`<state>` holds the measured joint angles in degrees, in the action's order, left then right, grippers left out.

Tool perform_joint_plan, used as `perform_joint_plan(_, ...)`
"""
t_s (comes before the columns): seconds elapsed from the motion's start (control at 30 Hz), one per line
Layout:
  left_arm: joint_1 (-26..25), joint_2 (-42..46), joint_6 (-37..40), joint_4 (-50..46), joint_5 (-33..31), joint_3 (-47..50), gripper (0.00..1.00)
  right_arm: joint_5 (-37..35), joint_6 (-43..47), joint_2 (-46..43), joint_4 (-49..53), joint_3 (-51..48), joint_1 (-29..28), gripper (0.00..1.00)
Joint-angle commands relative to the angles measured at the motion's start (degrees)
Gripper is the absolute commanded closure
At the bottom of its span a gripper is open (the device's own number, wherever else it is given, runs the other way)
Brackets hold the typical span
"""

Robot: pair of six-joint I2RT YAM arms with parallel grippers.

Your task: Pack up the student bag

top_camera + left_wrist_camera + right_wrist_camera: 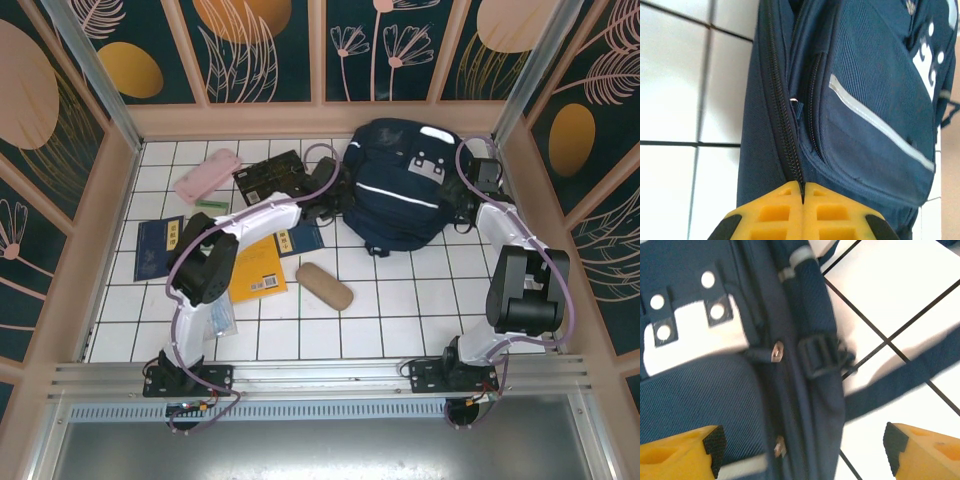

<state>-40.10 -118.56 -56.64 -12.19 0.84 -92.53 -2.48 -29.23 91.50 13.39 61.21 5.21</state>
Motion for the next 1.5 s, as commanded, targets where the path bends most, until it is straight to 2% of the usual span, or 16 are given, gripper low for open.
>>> perform_joint_plan(0.0,1.24,6.74,4.57,-0.64,-3.3,0.44,1.0,3.88,-0.16,2.04,-3.07,-0.92,1.71,0.14)
perform_joint_plan(0.17,1.93,8.97,7.17,-2.36,-4.0,0.54,1.0,12.74,-1.03,6.09,-7.09,1.27,4.42,0.16)
perform_joint_plan(0.37,2.74,8.88,8.79,-3.32,-3.68,-0.19,1.0,22.04,-3.1,16.42,-9.44,6.71,6.39,0.17)
perform_joint_plan(0.43,2.81,8.88,8.93,-3.79,-3.82,-0.23,1.0,24.23,-4.06,19.39,-10.52,8.55,6.44,0.21)
perform_joint_plan(0.5,2.92,8.9,9.16,-4.21,-3.75,-0.19,1.0,26.16,-5.82,21.33,-11.3,9.93,6.44,0.3)
perform_joint_plan(0.53,2.91,8.79,9.25,-4.27,-3.89,-0.12,1.0,26.9,-6.34,21.57,-12.05,9.83,6.39,0.38)
perform_joint_plan(0.67,2.92,7.97,9.16,-4.45,-3.39,0.37,1.0,25.77,-6.8,19.99,-12.99,7.47,6.02,0.85)
perform_joint_plan(0.73,2.87,6.78,8.0,-4.88,-1.26,0.39,0.95,25.1,-7.16,18.01,-13.39,5.06,5.89,1.0)
perform_joint_plan(0.8,2.91,5.2,5.02,-5.85,1.55,0.95,0.69,24.88,-7.89,15.97,-13.78,2.34,5.55,1.0)
perform_joint_plan(0.87,2.92,4.06,1.9,-6.15,4.39,2.26,0.54,24.56,-8.32,14.26,-14.78,-0.53,4.86,1.0)
perform_joint_plan(0.97,2.78,3.31,-2.6,-5.81,7.44,5.42,0.44,23.35,-9.31,12.31,-16.67,-4.11,4.04,1.0)
perform_joint_plan(1.07,2.67,3.0,-4.8,-5.81,7.59,8.49,0.39,22.16,-9.59,11.37,-17.37,-5.91,3.94,1.0)
perform_joint_plan(1.33,1.44,-0.1,-5.58,-5.98,7.06,8.6,0.39,22.49,-8.87,11.57,-16.75,-5.4,3.99,1.0)
perform_joint_plan(1.37,1.41,-0.94,-5.69,-5.33,7.07,8.03,0.42,22.7,-8.91,11.48,-16.75,-5.39,3.97,1.0)
perform_joint_plan(1.4,1.42,-1.75,-5.84,-4.69,6.99,7.53,0.5,22.77,-9.0,11.28,-16.75,-5.28,3.97,1.0)
perform_joint_plan(1.47,1.38,-2.72,-5.43,-4.71,5.53,5.44,0.72,22.77,-8.97,10.46,-16.53,-5.35,3.96,1.0)
